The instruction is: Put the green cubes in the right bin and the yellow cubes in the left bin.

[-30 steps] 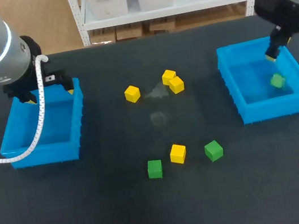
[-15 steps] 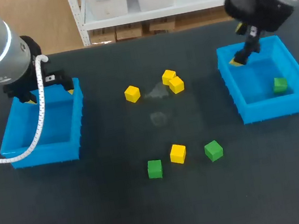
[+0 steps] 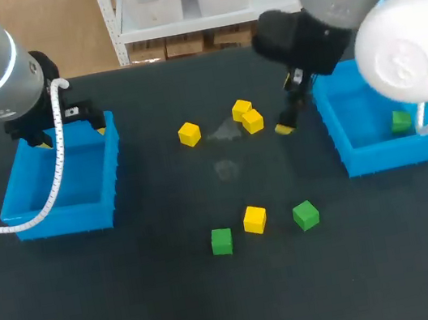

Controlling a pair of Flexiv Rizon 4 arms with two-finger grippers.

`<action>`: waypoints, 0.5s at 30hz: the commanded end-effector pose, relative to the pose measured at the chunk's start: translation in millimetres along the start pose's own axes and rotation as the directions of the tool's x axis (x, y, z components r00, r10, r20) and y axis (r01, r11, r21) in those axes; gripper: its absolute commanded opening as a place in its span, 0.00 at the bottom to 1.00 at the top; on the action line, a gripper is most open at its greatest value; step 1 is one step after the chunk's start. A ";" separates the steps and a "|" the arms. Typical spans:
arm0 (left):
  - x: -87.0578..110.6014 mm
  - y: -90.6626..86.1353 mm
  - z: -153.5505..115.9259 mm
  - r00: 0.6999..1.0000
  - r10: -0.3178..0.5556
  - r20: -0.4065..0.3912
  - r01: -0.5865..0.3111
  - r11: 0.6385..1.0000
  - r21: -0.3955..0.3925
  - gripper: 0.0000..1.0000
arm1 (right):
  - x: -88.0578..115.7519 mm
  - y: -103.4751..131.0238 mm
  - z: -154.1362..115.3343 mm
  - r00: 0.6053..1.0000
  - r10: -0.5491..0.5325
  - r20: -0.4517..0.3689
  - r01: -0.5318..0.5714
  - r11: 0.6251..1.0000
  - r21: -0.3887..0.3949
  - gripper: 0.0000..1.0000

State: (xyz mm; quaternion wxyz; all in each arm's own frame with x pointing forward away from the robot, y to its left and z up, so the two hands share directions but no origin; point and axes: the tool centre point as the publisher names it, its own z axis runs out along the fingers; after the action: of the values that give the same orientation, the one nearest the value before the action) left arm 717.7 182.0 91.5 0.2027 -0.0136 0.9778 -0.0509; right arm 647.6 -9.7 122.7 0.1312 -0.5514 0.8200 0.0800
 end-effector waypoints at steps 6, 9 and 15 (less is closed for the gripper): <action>0.2 -0.7 -0.2 1.000 -0.002 0.001 0.002 1.000 -0.003 1.00 | 9.8 57.1 2.6 0.998 0.025 -0.050 -0.026 1.000 -0.012 1.00; 0.2 -0.7 -0.2 1.000 -0.002 0.001 0.002 1.000 -0.003 1.00 | 16.6 69.5 3.8 0.998 0.036 -0.053 -0.037 0.999 -0.020 1.00; 0.2 -0.7 -0.2 1.000 -0.002 0.001 0.002 1.000 -0.003 1.00 | 32.3 91.8 6.9 0.998 0.033 -0.053 -0.035 0.999 -0.038 1.00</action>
State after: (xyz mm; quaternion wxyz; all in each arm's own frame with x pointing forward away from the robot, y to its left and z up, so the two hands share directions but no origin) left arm 717.7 182.0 91.5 0.2027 -0.0136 0.9778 -0.0509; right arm 566.1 5.8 106.1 0.0825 -0.5438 0.8307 0.0867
